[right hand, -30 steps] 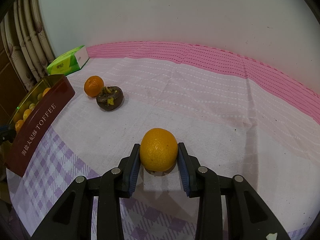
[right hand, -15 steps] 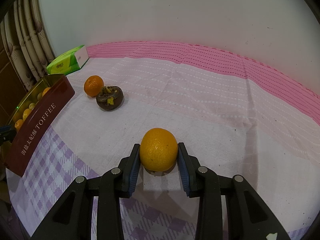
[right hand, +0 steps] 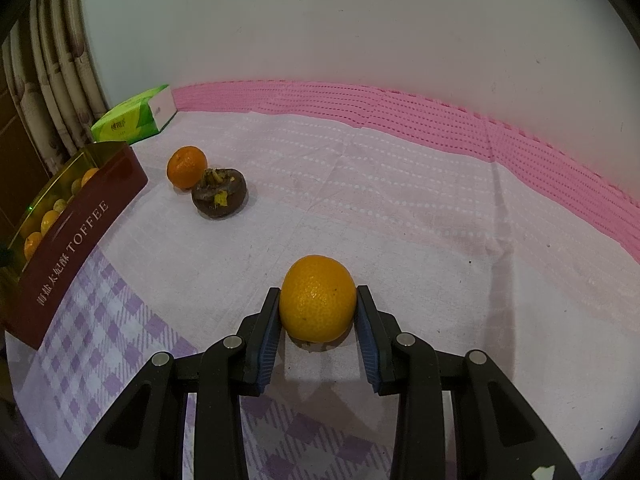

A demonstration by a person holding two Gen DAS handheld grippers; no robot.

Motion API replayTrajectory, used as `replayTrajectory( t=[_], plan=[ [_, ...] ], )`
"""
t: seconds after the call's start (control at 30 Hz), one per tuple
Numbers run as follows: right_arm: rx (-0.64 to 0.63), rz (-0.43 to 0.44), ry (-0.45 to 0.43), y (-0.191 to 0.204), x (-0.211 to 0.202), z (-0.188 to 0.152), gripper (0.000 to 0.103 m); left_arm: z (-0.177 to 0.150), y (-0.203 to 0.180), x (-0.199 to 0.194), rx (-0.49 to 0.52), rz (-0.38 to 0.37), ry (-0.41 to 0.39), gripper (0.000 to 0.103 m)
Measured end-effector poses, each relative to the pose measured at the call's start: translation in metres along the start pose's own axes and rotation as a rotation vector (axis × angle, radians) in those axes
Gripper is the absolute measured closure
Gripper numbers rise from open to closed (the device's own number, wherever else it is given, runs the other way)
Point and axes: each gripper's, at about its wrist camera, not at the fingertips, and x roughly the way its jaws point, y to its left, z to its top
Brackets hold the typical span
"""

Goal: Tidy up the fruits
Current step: 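Carry the held orange over the tin and open the right gripper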

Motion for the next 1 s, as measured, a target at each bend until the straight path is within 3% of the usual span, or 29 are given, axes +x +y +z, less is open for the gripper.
replayTrajectory(
  t=[0.23, 0.53, 0.8, 1.0],
  plan=[
    [-0.005, 0.023, 0.029, 0.01, -0.012, -0.01, 0.071, -0.005, 0.002, -0.025, -0.04, 0.05, -0.001, 0.031],
    [0.05, 0.109, 0.044, 0.024, -0.034, -0.023, 0.071, -0.018, 0.008, -0.046, -0.06, 0.104, -0.017, 0.021],
    [-0.004, 0.176, 0.002, 0.067, -0.062, -0.005, 0.071, -0.019, 0.021, -0.041, -0.093, 0.097, -0.001, 0.02],
    [-0.071, 0.255, -0.019, 0.11, -0.077, 0.018, 0.071, -0.016, 0.056, -0.036, -0.177, 0.143, -0.001, 0.017]
  ],
)
